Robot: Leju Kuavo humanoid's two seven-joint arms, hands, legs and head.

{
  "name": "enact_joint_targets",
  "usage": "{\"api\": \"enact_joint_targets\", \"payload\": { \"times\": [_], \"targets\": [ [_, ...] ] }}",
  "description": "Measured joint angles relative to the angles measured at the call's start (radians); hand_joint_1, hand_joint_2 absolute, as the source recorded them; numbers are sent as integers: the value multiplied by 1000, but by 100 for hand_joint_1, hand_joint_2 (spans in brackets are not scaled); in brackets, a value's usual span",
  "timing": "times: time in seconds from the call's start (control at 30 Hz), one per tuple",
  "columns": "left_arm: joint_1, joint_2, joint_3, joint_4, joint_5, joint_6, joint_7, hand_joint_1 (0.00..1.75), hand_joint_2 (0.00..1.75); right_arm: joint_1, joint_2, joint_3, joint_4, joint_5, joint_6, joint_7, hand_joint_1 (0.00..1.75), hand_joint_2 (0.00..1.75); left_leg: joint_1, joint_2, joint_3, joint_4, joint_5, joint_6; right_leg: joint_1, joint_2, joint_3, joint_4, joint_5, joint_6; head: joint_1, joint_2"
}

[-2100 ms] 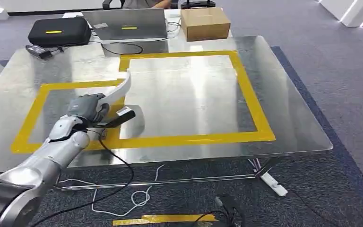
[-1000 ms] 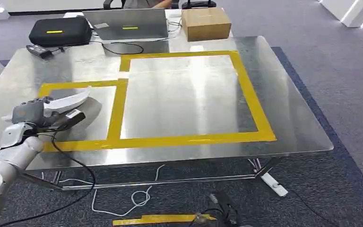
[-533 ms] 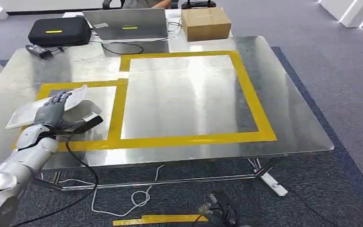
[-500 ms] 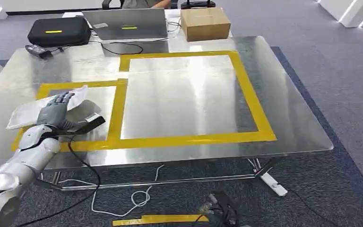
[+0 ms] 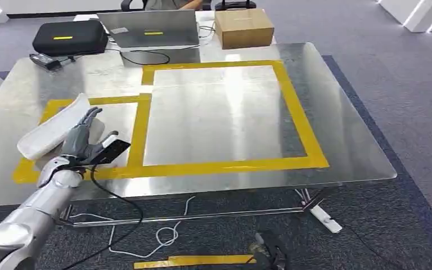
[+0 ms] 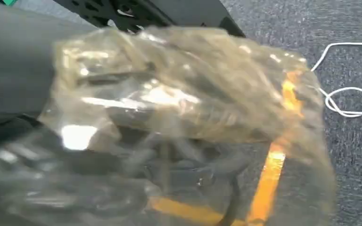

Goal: Take the parts from the cabinet and place them on the table.

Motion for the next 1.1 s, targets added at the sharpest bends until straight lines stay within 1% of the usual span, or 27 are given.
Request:
{"api": "enact_joint_targets", "payload": {
  "times": [0.07, 0.13, 0.27, 0.3, 0.33, 0.37, 0.4, 0.47, 0.5, 0.53, 0.57, 0.6, 0.63, 0.67, 0.7, 0.73, 0.77, 0.8, 0.83, 0.87, 0.9, 0.93, 0.97, 1.0, 1.03, 1.07, 1.1],
  "targets": [
    [66, -5, 13, -100, 122, -51, -49, 0, 0, 9, -2, -9, 0, -4, 1, -11, 0, 0, -2, 0, 0, 2, -2, 3, -2, 0, 0, 0, -1, 1, 0, 0],
    [123, -10, 32, -187, 191, -76, -81, 0, 0, 16, -5, -18, 0, -5, 1, -15, 0, 0, -3, 0, 0, 4, -4, 7, -4, 0, 1, 0, -2, 4, 0, 0],
    [176, -14, 52, -275, 204, -88, -88, 0, 0, 20, -6, -24, 0, -7, 2, -16, 0, 0, -6, 0, 0, 9, -8, 16, -6, -2, 8, -4, -2, 15, 0, 0],
    [180, -14, 54, -290, 204, -88, -88, 0, 0, 19, -6, -24, 0, -7, 2, -16, 0, 0, -6, 0, 3, 3, -5, 21, -5, -2, 11, -8, 0, 19, -1, 0],
    [184, -15, 55, -305, 205, -89, -89, 0, 0, 19, -7, -25, 0, -7, 2, -17, 0, 0, 8, 2, 14, -15, 6, 28, -4, -2, 2, -3, -8, 23, -1, 0],
    [186, -18, 56, -315, 216, -94, -92, 0, 0, 20, -8, -26, 0, -7, 2, -18, 0, 0, 7, 4, 20, -21, 9, 31, -1, -3, -2, 19, -30, 25, 2, 0],
    [187, -21, 58, -322, 239, -103, -102, 0, 0, 20, -9, -28, 0, -8, 2, -18, 0, 0, 8, 5, 20, -20, 11, 33, -1, -3, -26, 80, -73, 25, 6, 0],
    [210, -28, 72, -340, 307, -135, -127, 0, 0, 23, -13, -33, 0, -8, 2, -21, 0, 0, 7, 7, 20, -20, 10, 33, -3, -3, -95, 238, -145, 26, 4, 0],
    [224, -31, 81, -350, 337, -148, -139, 0, 0, 25, -15, -34, 0, -8, 1, -23, 0, 0, 7, 8, 19, -20, 10, 33, -2, -3, -113, 280, -156, 28, 5, 0],
    [244, -34, 92, -362, 375, -161, -152, 0, 0, 28, -17, -37, 0, -8, -1, -27, 0, 0, 7, 9, 19, -20, 10, 33, -3, -3, -112, 284, -142, 29, 5, 0],
    [261, -40, 103, -372, 409, -175, -163, 0, 0, 29, -19, -40, 0, -8, -4, -30, 0, 0, 8, 9, 19, -19, 9, 32, -4, -4, -90, 244, -111, 29, 5, 0],
    [277, -45, 114, -380, 437, -187, -168, 0, 0, 29, -21, -41, 0, -8, -6, -32, 0, 0, 9, 9, 20, -18, 9, 30, -5, -5, -50, 170, -72, 28, 5, 0],
    [293, -53, 130, -390, 476, -203, -173, 0, 0, 27, -23, -44, 0, -7, -7, -37, 0, 0, 10, 9, 20, -16, 6, 26, -6, -8, 8, 68, -33, 26, 5, 0],
    [305, -60, 143, -394, 499, -215, -175, 0, 0, 25, -24, -48, 0, -6, -8, -41, 0, 0, 10, 9, 19, -12, 4, 20, -6, -11, 41, 2, -40, 25, 5, 0],
    [318, -64, 162, -395, 525, -230, -176, 0, 0, 24, -24, -50, 0, -5, -8, -45, 0, 0, 4, 8, 15, -9, 5, 11, 1, -6, 60, 0, -33, 17, 4, 0],
    [330, -69, 176, -395, 542, -243, -176, 0, 0, 25, -24, -50, 0, -5, -9, -49, 0, 0, 4, 8, 17, -6, 7, 5, -1, -6, 57, -1, -35, 14, 3, 0],
    [339, -72, 189, -395, 553, -252, -176, 0, 0, 26, -25, -52, 0, -4, -10, -51, 0, 0, 6, 8, 17, -6, 7, 2, 2, -4, 56, -1, -38, 9, 3, 0],
    [349, -76, 202, -393, 560, -259, -176, 0, 0, 26, -26, -56, 0, -4, -10, -54, 0, 0, 8, 8, 17, -7, 11, -4, 3, -3, 55, -1, -37, 2, 2, 0],
    [357, -79, 212, -389, 565, -262, -176, 0, 0, 26, -26, -60, 0, -4, -11, -58, 0, 0, 10, 8, 16, -4, 5, -9, -3, -4, 53, -9, -30, -9, 3, 0],
    [364, -82, 221, -382, 570, -265, -176, 0, 0, 25, -26, -64, 0, -5, -13, -61, 0, 0, 12, 5, 10, 11, -22, -15, -3, -4, 50, -9, -25, -16, 1, 0],
    [369, -84, 232, -368, 573, -268, -174, 0, 0, 24, -27, -66, 0, -5, -13, -64, 0, 0, 12, 4, -7, 63, -72, -20, -3, -4, 45, -9, -20, -24, -1, 0],
    [374, -85, 240, -352, 577, -270, -170, 0, 0, 25, -27, -68, 0, -4, -13, -66, 0, 0, 13, 4, -33, 141, -123, -24, -2, -4, 38, -9, -17, -28, -3, 0],
    [382, -87, 247, -340, 578, -270, -170, 0, 0, 26, -28, -72, 0, -5, -14, -66, 0, 0, 13, 4, -61, 223, -166, -26, -1, -4, 30, -9, -11, -31, -3, 0],
    [389, -90, 252, -329, 580, -272, -170, 0, 0, 27, -29, -74, 0, -5, -14, -66, 0, 0, 13, 4, -77, 280, -189, -27, 0, -4, 22, -8, -6, -30, -3, 0],
    [394, -91, 256, -319, 581, -273, -170, 0, 0, 28, -31, -75, 0, -5, -14, -66, 0, 0, 13, 4, -72, 291, -188, -27, 1, -4, 15, -8, 0, -30, -3, 0],
    [397, -94, 259, -311, 585, -274, -169, 0, 0, 29, -32, -76, 0, -5, -15, -66, 0, 0, 13, 4, -47, 262, -164, -25, 3, -4, 7, -8, 6, -29, -3, 0],
    [397, -96, 265, -305, 589, -276, -167, 0, 0, 29, -32, -77, 0, -5, -15, -66, 0, 0, 13, 4, -5, 199, -128, -21, 4, -3, 0, -8, 12, -27, -2, 0]
  ]
}}
